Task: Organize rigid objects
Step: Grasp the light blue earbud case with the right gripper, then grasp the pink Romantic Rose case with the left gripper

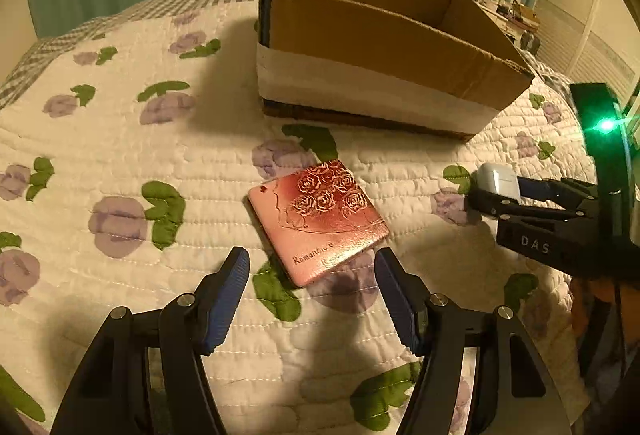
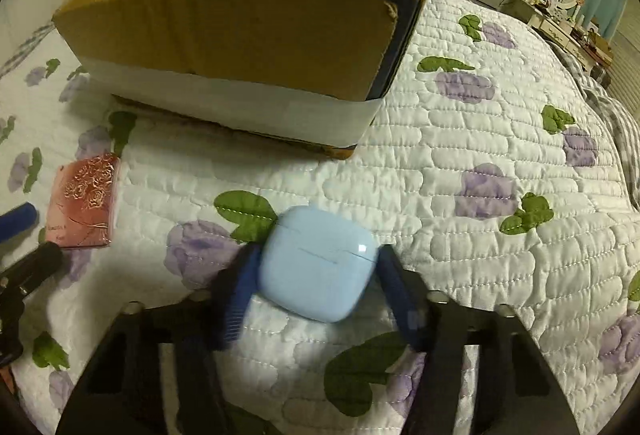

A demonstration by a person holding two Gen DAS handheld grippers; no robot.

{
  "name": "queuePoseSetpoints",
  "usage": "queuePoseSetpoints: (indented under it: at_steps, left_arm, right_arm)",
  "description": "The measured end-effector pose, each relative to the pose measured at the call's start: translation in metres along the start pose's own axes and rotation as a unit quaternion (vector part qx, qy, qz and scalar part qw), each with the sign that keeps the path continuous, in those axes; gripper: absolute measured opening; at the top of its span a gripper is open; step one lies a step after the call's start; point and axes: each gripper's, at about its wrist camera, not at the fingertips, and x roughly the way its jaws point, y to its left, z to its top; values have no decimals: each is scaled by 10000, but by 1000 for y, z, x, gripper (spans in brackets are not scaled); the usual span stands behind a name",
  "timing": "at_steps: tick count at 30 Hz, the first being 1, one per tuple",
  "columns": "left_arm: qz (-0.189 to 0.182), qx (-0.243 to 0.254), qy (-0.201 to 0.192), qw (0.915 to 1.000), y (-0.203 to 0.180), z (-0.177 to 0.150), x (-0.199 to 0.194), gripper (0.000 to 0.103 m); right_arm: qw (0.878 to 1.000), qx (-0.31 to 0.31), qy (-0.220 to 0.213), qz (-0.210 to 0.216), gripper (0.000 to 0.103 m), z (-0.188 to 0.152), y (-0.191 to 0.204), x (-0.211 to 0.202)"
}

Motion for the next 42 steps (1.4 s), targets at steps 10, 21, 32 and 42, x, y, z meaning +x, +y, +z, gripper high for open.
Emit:
queuePoseSetpoints:
  at_steps: [10, 21, 32, 42]
  left_arm:
    - [128, -208, 389, 9989, -10, 16, 25, 68]
    - [798, -553, 728, 9926, -33, 43, 61, 80]
    - [712, -760, 285, 9942, -26, 50, 70, 78]
    - [300, -366, 99, 9988, -16, 29, 25, 73]
  right_arm:
    - [9995, 159, -273, 59, 56, 4, -9, -18]
    - [9988, 303, -344, 171, 56, 8, -12, -22]
    - [9983, 459, -308, 197, 56, 8, -18, -21]
    - [9977, 425, -474, 239, 56, 9, -17, -29]
